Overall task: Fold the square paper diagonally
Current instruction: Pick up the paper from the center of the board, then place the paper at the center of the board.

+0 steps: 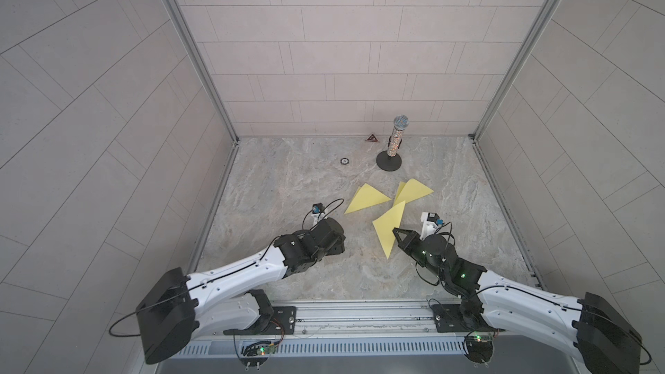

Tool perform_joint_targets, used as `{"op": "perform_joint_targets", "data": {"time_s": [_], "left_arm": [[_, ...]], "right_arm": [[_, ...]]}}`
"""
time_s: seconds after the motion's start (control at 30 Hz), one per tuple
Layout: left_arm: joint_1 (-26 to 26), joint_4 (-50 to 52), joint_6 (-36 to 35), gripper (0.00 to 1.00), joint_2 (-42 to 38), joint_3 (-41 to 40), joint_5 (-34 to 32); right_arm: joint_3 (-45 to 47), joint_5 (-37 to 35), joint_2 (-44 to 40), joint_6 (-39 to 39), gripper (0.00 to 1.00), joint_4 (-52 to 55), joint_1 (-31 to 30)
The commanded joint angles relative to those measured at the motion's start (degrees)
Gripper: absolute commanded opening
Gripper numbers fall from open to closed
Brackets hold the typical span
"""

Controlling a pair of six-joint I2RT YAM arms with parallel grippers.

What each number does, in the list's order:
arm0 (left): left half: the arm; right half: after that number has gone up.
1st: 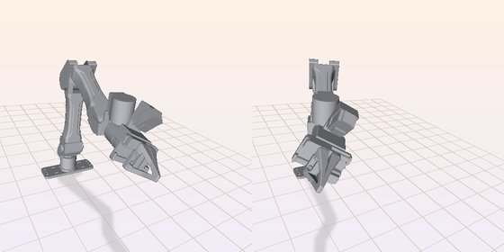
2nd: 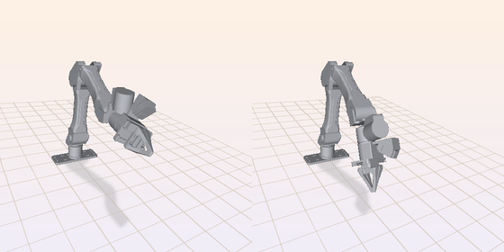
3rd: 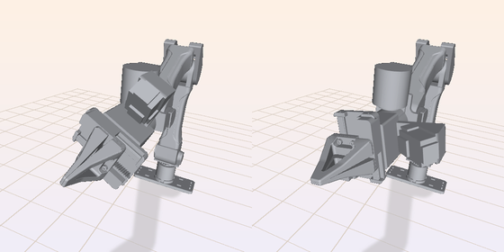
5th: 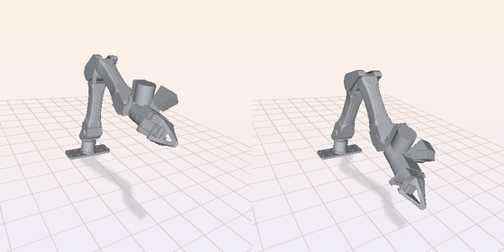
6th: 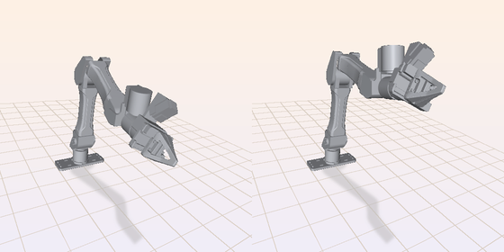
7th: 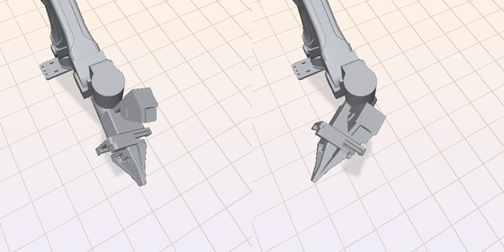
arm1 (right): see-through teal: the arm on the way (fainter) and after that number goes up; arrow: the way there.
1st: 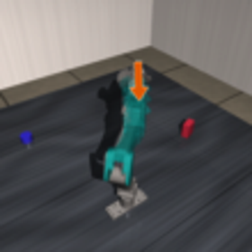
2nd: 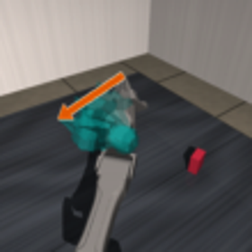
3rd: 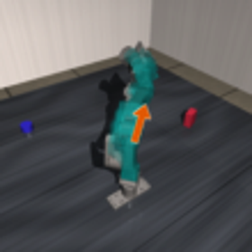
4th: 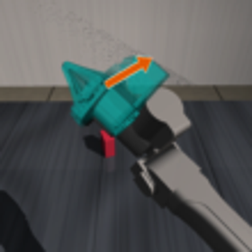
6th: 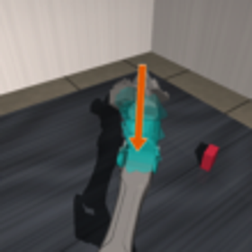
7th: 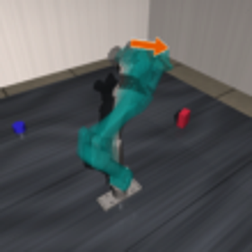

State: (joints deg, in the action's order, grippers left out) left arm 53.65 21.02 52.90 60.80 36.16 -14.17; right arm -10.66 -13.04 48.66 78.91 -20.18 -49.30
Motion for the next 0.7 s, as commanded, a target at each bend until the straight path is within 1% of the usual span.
{"op": "perform_joint_targets", "data": {"time_s": [0.0,0.1,0.17,0.23,0.3,0.43,0.5,0.6,0.67], "left_arm": [[-0.24,6.7,0.91,0.66,-6.11,-2.54,-6.8],[-0.29,7.87,1.41,0.66,-10.96,-4.3,-8.27],[-0.25,9.14,1.84,0.66,-13.23,-5.07,-9.63],[-0.28,9.98,2.48,0.66,-15.24,-6.03,-11.46],[-0.25,11.75,3.07,0.66,-17.91,-6.39,-12.82],[-0.3,15.0,4.33,0.66,-20.51,-6.71,-15.03],[-0.38,16.5,5.14,0.66,-21.01,-6.72,-15.76],[-0.39,17.17,5.67,0.66,-21.02,-6.9,-16.12],[-0.48,17.63,5.89,0.66,-20.89,-6.74,-16.51]], "right_arm": [[0.06,-19.98,2.44,14.13,0.0,1.98,-4.23],[-0.77,-24.72,9.28,18.41,0.0,-4.34,-5.75],[-1.98,-25.99,13.77,19.7,0.0,-7.66,-6.13],[-4.16,-27.72,18.05,24.69,0.0,-5.93,-6.95],[-5.93,-29.83,22.79,28.24,0.0,-6.48,-7.92],[-7.83,-30.23,32.0,36.11,0.0,-10.69,-8.18],[-8.75,-29.72,36.51,37.37,0.0,-14.03,-8.5],[-10.29,-30.21,40.44,39.58,0.0,-15.1,-10.17],[-11.42,-30.47,40.81,41.5,0.01,-11.86,-11.31]]}}
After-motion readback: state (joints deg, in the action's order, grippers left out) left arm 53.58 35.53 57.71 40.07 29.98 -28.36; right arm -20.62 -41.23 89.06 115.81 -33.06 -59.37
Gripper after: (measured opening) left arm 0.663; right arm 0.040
